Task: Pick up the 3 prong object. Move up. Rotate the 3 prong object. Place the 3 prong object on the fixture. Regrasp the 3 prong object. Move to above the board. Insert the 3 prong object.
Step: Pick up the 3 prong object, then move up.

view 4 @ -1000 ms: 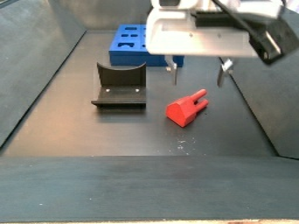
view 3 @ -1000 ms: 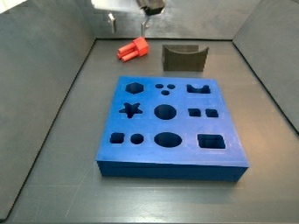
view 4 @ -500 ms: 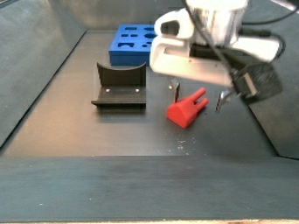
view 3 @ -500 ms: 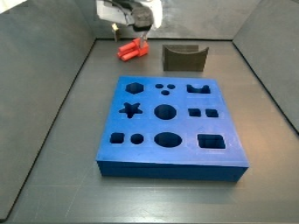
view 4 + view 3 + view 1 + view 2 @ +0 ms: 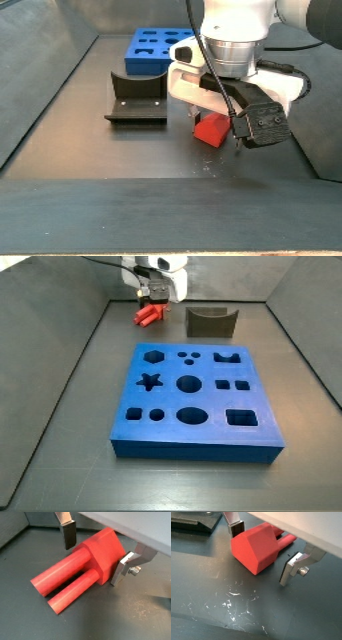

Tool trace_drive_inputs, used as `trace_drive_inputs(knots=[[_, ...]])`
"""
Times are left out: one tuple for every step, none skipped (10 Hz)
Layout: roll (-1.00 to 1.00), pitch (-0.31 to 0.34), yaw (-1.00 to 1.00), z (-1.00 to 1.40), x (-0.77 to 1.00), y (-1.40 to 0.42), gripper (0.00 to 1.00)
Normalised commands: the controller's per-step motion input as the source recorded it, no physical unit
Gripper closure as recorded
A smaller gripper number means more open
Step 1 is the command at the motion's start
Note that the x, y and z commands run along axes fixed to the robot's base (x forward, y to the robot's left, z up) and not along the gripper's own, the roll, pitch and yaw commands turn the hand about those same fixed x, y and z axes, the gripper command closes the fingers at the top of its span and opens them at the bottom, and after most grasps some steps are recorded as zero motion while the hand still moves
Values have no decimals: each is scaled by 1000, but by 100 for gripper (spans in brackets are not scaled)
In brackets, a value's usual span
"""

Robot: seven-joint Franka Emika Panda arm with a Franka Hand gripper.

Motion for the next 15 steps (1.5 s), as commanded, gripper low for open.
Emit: trace_drive_inputs(knots=[[0,0,0,0,0,0,100],[0,0,0,0,0,0,100],[0,0,0,0,0,0,100],[0,0,0,0,0,0,100],[0,0,0,0,0,0,100],[0,0,0,0,0,0,100],[0,0,0,0,0,0,100],[0,0,0,0,0,0,100],[0,0,0,0,0,0,100],[0,0,0,0,0,0,100],[0,0,0,0,0,0,100],[0,0,0,0,0,0,100],[0,0,0,0,0,0,100],[0,0,0,1000,0,0,100],[8,2,-29,1000,-8,39,100]])
